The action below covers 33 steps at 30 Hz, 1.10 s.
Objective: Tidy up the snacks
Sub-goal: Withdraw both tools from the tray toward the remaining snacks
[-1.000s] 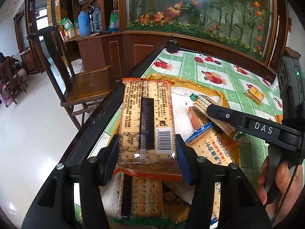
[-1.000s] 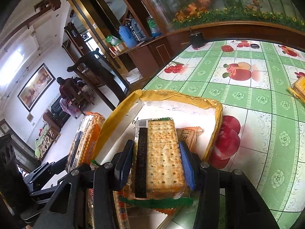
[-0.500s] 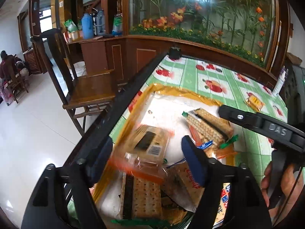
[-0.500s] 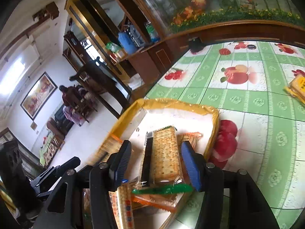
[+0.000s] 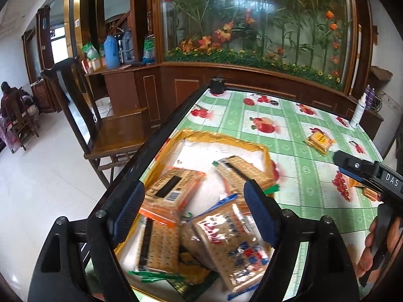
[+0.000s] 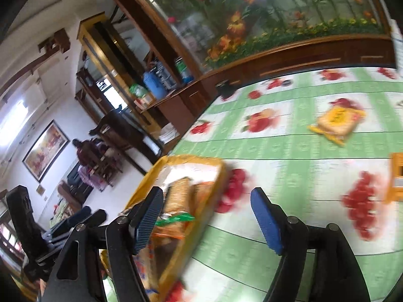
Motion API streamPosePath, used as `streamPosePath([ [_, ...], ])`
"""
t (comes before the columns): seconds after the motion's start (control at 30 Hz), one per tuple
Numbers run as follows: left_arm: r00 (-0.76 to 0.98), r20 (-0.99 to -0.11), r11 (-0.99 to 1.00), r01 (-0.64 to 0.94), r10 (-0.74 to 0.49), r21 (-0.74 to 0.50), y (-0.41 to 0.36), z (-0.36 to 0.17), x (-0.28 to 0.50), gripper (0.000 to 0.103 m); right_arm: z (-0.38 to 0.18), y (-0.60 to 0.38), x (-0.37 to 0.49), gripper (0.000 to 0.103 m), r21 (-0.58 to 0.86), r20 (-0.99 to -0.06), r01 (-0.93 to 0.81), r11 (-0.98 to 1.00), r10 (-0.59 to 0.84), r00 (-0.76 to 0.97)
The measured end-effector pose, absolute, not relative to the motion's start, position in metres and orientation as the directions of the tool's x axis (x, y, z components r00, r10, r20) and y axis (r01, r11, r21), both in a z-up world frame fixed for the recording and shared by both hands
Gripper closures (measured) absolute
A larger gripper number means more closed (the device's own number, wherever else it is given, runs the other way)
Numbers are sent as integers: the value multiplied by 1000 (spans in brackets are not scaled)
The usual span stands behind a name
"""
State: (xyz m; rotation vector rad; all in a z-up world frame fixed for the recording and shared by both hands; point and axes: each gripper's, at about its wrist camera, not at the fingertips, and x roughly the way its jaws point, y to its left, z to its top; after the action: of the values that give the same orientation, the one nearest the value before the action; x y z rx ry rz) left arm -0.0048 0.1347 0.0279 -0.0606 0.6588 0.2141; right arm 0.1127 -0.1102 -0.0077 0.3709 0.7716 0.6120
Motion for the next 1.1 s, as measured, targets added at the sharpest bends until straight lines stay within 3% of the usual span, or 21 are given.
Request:
streamPosePath([
  [0.5, 798, -584, 989, -136, 147, 63, 73, 46, -6, 22, -29, -283, 96, 25, 587, -532, -94, 804, 471, 703],
  [1.1, 830, -534, 986, -115, 163, 123, 30, 65, -25, 19, -25, -333, 60, 18, 548, -525, -64, 834, 403, 750],
])
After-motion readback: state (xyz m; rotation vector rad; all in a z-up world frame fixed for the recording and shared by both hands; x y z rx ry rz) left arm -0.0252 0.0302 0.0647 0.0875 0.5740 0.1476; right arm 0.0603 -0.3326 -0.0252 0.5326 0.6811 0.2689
